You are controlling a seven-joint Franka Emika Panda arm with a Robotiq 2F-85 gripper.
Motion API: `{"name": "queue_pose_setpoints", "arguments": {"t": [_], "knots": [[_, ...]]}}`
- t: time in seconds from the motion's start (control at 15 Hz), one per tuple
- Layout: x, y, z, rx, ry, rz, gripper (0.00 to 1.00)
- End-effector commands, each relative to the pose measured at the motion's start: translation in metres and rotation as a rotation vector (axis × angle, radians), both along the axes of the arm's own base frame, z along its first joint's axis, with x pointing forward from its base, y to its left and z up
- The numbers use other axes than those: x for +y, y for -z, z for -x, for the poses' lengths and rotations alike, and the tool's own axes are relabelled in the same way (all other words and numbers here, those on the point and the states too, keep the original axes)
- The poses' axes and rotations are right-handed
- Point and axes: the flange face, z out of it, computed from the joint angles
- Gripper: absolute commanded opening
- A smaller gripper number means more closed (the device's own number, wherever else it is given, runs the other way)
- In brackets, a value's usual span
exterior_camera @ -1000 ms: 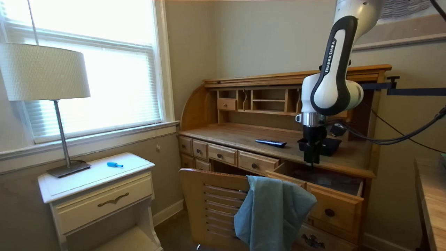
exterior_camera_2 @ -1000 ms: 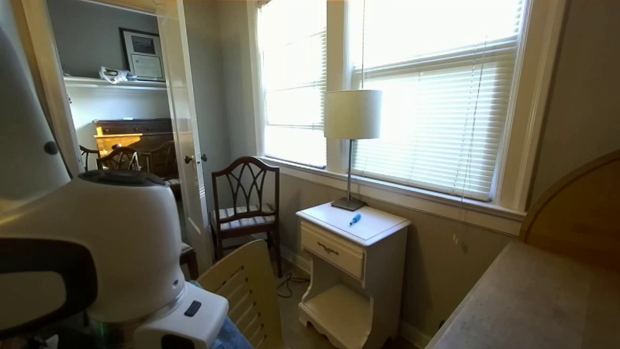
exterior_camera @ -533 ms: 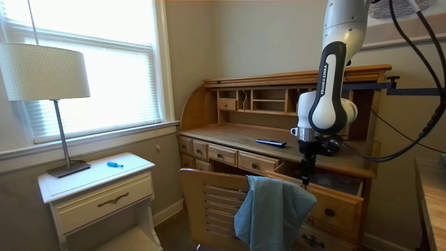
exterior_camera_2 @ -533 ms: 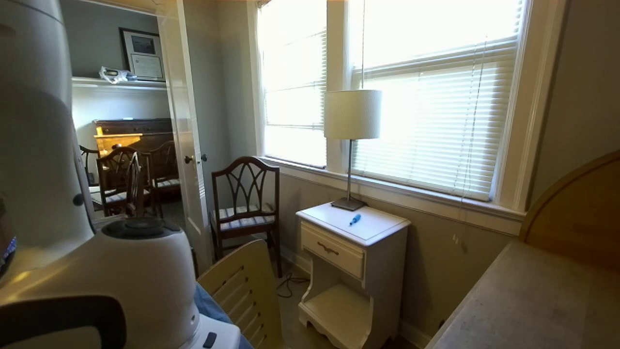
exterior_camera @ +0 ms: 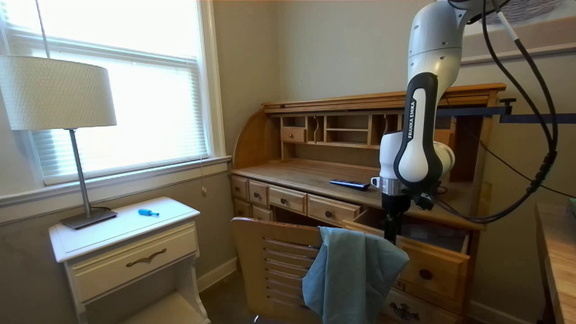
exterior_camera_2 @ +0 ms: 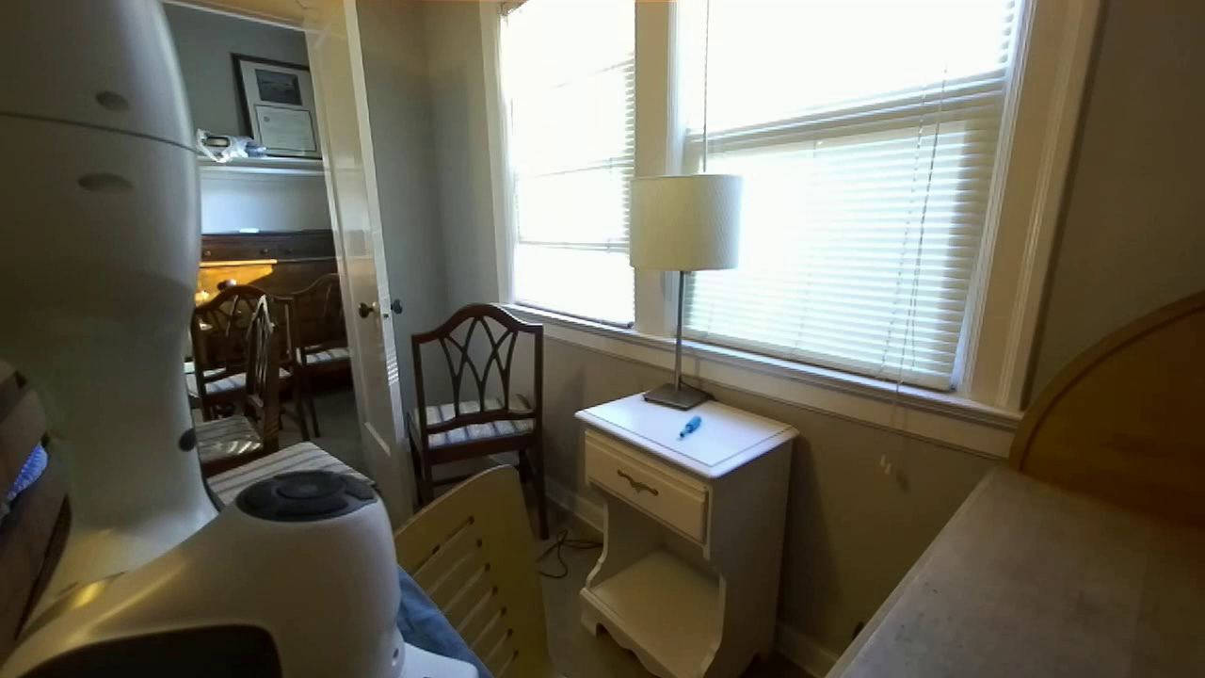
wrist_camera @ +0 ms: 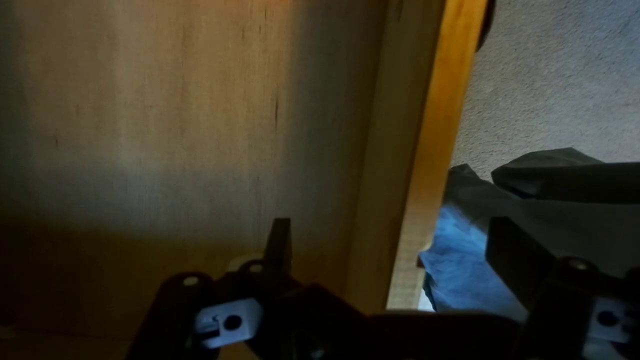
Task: Close the right drawer.
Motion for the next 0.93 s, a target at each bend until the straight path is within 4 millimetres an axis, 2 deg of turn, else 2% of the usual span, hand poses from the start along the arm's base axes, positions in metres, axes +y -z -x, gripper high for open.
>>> {"name": "queue_pose_setpoints", "arguments": {"t": [0.0, 0.13, 0.2, 0.27, 0.33, 0.4, 0.47, 0.53, 0.87], "knots": [[-0.0001, 0.0011, -0.0012, 0.001, 0.000, 0.000, 1.00], [-0.0007, 0.0014, -0.0019, -0.004, -0.007, 0.011, 1.00], [-0.0005, 0.0014, -0.0015, 0.001, -0.013, 0.011, 0.96], [0.0002, 0.0007, -0.0013, -0.001, -0.015, 0.012, 0.99], [0.0005, 0.0005, -0.0015, -0.005, -0.006, 0.012, 0.97], [0.0009, 0.0003, -0.0022, -0.008, -0.001, 0.012, 0.73], [0.0015, 0.0000, -0.0023, -0.008, -0.002, 0.013, 0.73], [0.0027, -0.0006, -0.0023, -0.012, 0.000, 0.010, 0.67], [0.0039, -0.0010, -0.0028, -0.010, 0.002, 0.010, 0.31]]}}
